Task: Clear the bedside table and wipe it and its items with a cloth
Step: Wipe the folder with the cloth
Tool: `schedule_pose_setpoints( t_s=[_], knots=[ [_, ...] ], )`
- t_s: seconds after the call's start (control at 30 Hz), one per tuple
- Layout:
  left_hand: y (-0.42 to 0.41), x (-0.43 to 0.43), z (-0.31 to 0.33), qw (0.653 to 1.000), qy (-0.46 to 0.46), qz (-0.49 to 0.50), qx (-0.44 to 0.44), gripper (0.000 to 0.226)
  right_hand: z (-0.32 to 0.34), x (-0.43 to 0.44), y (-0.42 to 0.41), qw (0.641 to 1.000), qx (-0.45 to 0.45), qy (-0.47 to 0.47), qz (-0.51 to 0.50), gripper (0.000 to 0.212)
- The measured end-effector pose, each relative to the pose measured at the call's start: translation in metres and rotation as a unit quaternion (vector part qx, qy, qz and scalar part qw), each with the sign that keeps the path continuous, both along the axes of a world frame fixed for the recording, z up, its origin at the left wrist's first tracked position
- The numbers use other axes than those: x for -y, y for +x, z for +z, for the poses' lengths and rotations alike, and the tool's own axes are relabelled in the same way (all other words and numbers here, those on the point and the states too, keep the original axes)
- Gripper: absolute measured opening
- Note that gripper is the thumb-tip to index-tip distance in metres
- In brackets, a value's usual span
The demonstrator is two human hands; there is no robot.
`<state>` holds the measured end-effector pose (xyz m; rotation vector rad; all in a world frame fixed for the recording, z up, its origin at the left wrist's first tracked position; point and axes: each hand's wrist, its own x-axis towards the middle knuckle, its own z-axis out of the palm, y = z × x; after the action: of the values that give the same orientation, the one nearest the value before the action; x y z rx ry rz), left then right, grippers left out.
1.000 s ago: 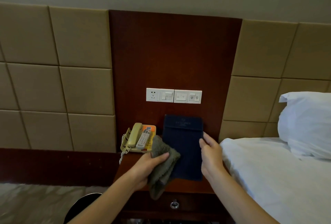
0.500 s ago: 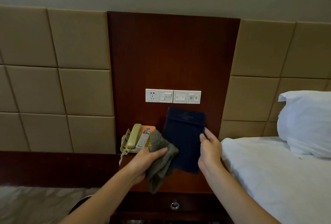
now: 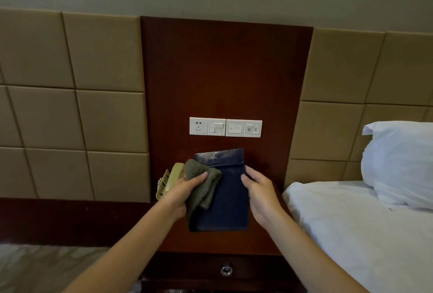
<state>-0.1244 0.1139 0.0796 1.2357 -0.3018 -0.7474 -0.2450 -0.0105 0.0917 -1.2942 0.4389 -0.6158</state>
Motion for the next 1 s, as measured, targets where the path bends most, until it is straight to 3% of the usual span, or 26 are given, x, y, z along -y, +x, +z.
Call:
schedule_pose_setpoints(
  t_s=[0.13,0.3,0.5,0.73,0.93,1.0],
  knots=[
    [-0.009,0.006,0.004,0.986,-0.128,0.083,-0.066,0.016,-0.012,0.004,-0.005,0.997,0.007,0.076,0.013,0.050],
    [-0.015,0.016,0.002,0.966,-0.186,0.178,-0.037,0.040,-0.033,-0.029,-0.001,0.990,-0.055,0.090,0.097,0.054],
    [-0.027,0.014,-0.006,0.984,-0.131,0.118,0.024,0.032,-0.042,-0.028,0.011,0.987,0.013,0.152,0.042,0.064],
    [-0.030,0.011,-0.015,0.983,-0.142,0.108,-0.040,0.031,-0.044,-0.029,0.011,0.986,0.009,0.154,0.066,0.069],
    [-0.012,0.000,-0.015,0.987,-0.135,0.019,-0.088,0.056,-0.034,-0.021,0.004,0.996,0.016,0.083,0.032,0.063],
    [0.003,-0.008,-0.015,0.982,-0.145,0.034,-0.115,0.063,-0.029,-0.014,0.000,0.997,0.010,0.064,0.036,0.063]
  ],
)
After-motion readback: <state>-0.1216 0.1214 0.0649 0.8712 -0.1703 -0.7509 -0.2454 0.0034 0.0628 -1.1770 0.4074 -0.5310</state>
